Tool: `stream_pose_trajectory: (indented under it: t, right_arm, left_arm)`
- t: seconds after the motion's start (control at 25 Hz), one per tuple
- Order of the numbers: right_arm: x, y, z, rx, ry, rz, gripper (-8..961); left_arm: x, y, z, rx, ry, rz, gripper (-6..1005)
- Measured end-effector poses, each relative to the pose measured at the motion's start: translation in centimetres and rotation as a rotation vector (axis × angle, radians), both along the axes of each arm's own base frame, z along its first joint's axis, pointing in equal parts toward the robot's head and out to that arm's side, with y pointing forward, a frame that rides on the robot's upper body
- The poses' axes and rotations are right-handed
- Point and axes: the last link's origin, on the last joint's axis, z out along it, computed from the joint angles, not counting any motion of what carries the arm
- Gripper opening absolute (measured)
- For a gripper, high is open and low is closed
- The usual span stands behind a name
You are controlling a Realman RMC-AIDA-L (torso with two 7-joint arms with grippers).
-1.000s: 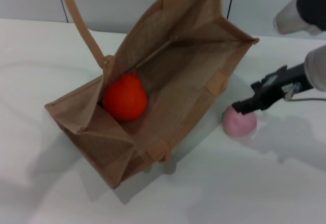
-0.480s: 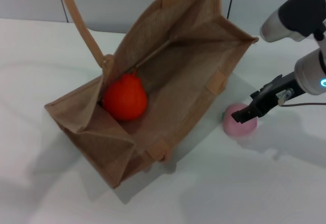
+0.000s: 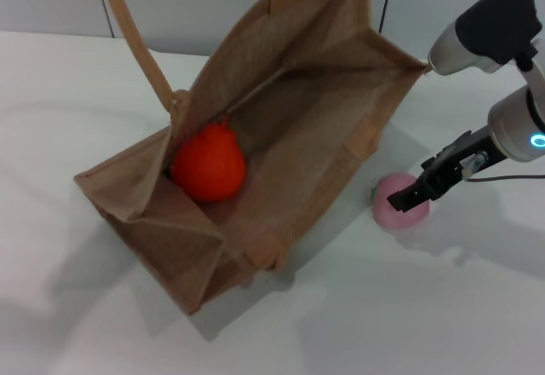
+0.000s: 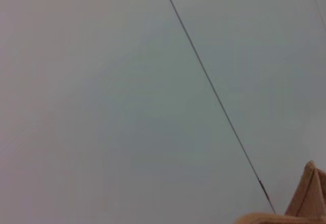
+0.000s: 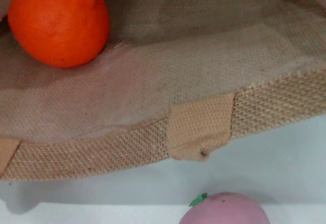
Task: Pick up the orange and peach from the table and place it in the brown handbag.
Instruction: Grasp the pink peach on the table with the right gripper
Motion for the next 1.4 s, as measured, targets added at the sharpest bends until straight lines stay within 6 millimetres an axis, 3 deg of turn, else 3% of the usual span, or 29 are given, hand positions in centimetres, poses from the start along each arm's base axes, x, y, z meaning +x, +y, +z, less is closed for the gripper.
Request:
stream_pose_trajectory:
  t: [0.68, 1.4]
  right_arm:
    - [1.1, 0.7, -1.9, -0.014, -0.018, -0.054, 820]
    - [0.9, 0.8, -1.8, -0.019, -0.007, -0.075, 717]
  left_arm:
    - [0.3, 0.2, -0.3, -0.009, -0.001, -0.006, 99]
    - [0.2, 0.5, -0.4, -0.013, 0.004, 0.002, 98]
